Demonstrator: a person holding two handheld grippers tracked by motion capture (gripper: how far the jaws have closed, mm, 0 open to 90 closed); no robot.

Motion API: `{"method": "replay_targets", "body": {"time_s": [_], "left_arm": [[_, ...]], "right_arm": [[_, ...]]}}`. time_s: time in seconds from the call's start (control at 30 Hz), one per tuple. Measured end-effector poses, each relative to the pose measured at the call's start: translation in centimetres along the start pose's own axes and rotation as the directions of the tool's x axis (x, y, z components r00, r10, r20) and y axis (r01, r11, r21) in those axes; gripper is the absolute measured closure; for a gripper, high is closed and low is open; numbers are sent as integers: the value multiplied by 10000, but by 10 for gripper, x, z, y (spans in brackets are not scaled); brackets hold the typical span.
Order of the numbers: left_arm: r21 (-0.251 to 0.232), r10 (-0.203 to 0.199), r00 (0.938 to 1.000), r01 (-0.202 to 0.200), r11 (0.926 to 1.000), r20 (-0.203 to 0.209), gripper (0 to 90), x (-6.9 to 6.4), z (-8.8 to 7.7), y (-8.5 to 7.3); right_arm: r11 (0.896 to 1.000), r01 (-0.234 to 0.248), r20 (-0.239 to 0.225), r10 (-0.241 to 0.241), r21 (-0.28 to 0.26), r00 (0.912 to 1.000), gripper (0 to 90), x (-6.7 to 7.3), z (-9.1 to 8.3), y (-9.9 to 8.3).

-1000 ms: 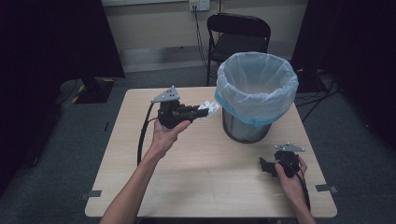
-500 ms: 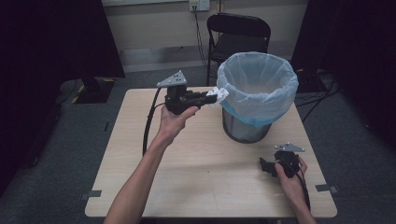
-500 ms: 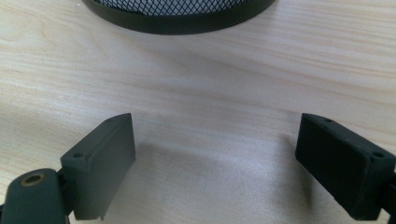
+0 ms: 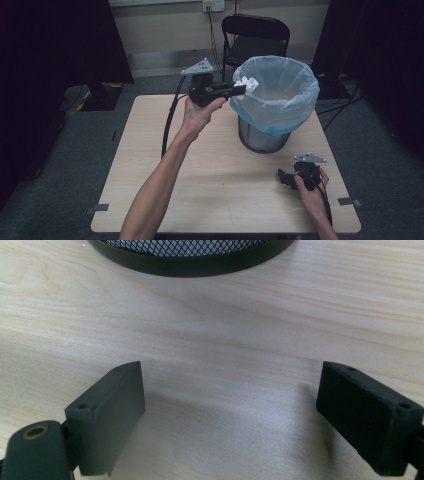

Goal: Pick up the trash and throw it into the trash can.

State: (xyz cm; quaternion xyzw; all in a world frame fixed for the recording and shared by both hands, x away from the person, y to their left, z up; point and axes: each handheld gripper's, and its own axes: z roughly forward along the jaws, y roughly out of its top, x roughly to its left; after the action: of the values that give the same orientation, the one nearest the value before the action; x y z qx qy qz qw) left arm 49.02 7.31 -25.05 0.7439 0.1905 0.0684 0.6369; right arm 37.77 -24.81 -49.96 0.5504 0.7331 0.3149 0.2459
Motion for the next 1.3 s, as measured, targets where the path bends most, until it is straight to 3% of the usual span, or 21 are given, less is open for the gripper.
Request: {"method": "replay_targets", "body": {"time_s": [0.1,0.2,0.3,0.4,0.57,0.73,0.9,1.0,1.13,1.3], "left_arm": [[37,-4,10000,3,10000,72,784,0,11,6],[405,173,9998,-177,9990,111,781,-1,27,11],[377,169,9998,-173,9991,113,776,2,33,10],[391,61,9999,-65,9992,125,728,7,42,10],[412,8,10000,-5,9992,-78,568,10,45,7],[257,-132,9998,136,9996,-157,362,12,42,3],[107,-254,9997,255,9996,-71,252,10,39,5],[380,-190,9997,196,9991,-167,180,10,32,5],[134,-622,9980,624,9980,-147,164,15,16,-1],[195,-402,9974,414,9990,-606,159,17,-9,-8]], "right_arm": [[10000,11,-11,-11,4,10000,113,0,0,0],[10000,12,-13,-12,4,10000,113,0,0,0],[10000,13,-14,-13,4,10000,113,0,0,0],[10000,6,-1,-6,-4,10000,113,0,0,0],[10000,16,-18,-16,-2,10000,113,0,0,0],[10000,70,-65,-70,-11,10000,114,-1,0,0],[10000,69,-64,-69,-13,10000,113,-1,0,0],[10000,70,-67,-70,-12,10000,113,-1,0,0],[10000,73,-69,-73,-12,9999,113,-1,0,0],[10000,71,-69,-71,-12,10000,114,-1,0,0]]}}
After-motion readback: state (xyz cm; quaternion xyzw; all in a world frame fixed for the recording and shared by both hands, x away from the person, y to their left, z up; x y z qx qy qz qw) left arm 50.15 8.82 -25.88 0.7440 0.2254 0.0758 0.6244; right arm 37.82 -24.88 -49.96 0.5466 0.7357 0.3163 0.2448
